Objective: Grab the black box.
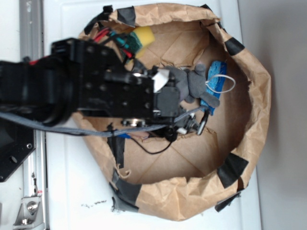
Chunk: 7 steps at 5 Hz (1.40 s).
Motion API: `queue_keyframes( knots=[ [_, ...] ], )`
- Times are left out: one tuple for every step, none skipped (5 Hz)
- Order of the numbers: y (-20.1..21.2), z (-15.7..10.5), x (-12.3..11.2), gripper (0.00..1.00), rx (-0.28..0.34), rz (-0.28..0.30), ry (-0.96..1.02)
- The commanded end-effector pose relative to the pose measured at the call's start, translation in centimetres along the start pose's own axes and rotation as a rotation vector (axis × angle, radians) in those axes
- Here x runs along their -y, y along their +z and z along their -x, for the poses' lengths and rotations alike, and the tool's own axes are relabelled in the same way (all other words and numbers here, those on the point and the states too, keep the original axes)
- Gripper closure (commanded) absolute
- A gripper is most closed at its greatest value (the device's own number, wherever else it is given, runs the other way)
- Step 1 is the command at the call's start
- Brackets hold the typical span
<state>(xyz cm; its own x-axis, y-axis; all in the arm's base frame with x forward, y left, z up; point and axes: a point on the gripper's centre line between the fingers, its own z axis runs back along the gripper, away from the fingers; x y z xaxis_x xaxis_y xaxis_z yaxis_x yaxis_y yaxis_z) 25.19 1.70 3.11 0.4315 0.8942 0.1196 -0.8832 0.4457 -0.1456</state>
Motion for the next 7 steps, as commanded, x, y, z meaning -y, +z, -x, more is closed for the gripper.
queue_keyframes(
  knots=[
    [4.0, -2.1, -0.7, 0.00, -0.037, 0.111, 0.030],
    [4.5, -2.0, -1.1, 0.00, -0.046, 0.118, 0.024],
    [4.4, -1.5, -1.6, 0.00, -0.046, 0.114, 0.002],
    [4.2, -1.3, -2.2, 0.00, -0.039, 0.115, -0.013],
    [3.7, -1.2, -2.4, 0.00, -0.030, 0.108, -0.021],
    [2.4, -1.7, -2.9, 0.00, -0.002, 0.085, -0.033],
    [0.7, -1.8, -4.2, 0.00, 0.028, 0.036, -0.066]
  ],
)
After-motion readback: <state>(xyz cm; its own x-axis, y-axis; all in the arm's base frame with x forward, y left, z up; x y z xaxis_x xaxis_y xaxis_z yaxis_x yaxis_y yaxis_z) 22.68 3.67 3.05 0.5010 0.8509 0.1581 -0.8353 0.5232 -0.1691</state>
